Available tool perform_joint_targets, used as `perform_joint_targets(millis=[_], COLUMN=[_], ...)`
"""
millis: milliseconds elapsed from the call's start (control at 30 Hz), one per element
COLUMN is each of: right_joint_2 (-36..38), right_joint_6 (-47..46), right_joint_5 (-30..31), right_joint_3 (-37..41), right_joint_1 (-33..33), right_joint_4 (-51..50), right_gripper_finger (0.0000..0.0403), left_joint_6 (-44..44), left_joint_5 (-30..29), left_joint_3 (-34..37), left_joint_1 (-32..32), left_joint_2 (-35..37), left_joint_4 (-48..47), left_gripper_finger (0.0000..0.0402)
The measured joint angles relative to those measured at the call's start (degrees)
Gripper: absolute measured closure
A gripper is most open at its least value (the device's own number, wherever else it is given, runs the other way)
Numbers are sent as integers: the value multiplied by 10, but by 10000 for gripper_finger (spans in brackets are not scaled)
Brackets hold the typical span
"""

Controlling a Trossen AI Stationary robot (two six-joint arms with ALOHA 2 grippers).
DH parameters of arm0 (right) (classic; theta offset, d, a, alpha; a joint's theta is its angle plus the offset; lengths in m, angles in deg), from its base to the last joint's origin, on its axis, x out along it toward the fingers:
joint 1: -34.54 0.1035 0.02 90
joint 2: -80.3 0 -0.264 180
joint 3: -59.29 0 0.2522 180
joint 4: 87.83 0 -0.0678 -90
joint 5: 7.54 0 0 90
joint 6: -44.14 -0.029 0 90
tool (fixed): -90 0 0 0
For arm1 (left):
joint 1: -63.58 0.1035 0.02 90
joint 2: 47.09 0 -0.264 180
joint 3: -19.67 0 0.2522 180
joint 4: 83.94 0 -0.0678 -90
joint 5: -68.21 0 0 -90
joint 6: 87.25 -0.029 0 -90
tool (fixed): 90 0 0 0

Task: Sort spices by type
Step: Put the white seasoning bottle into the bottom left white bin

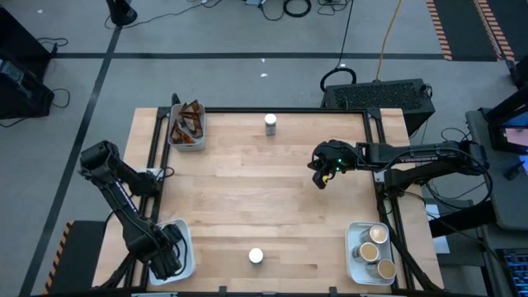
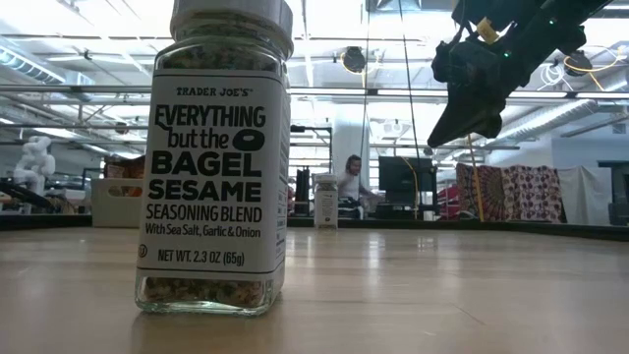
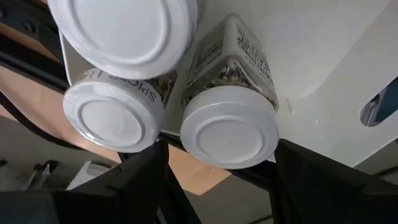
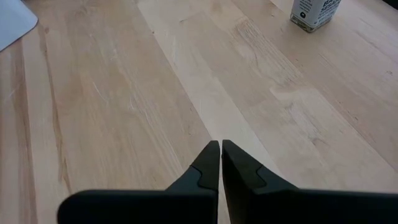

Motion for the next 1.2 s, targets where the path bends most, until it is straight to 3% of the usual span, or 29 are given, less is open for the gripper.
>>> perform_joint_targets(millis=[200,333,533,767,967,1200], right_joint_2=[0,0,0,0,0,0], right_joint_6=[0,0,5,9,9,9], right_joint_5=[0,0,0,0,0,0], right_joint_3=[0,0,0,0,0,0], right_joint_1=[0,0,0,0,0,0], right_joint_4=[0,0,0,-1,-1,-1], right_gripper_finger=[403,403,403,403,403,403], left_joint_6=[-31,-61,-58,-80,-171,-256], left_joint_5=[61,57,1,-144,-189,-193], left_joint_3=[-1,-17,-50,-74,-74,-73], left_joint_1=[19,26,30,32,66,118], left_joint_2=[0,3,33,55,55,44], left_joint_4=[-5,-41,-59,11,76,94], left_gripper_finger=[104,103,103,103,103,103])
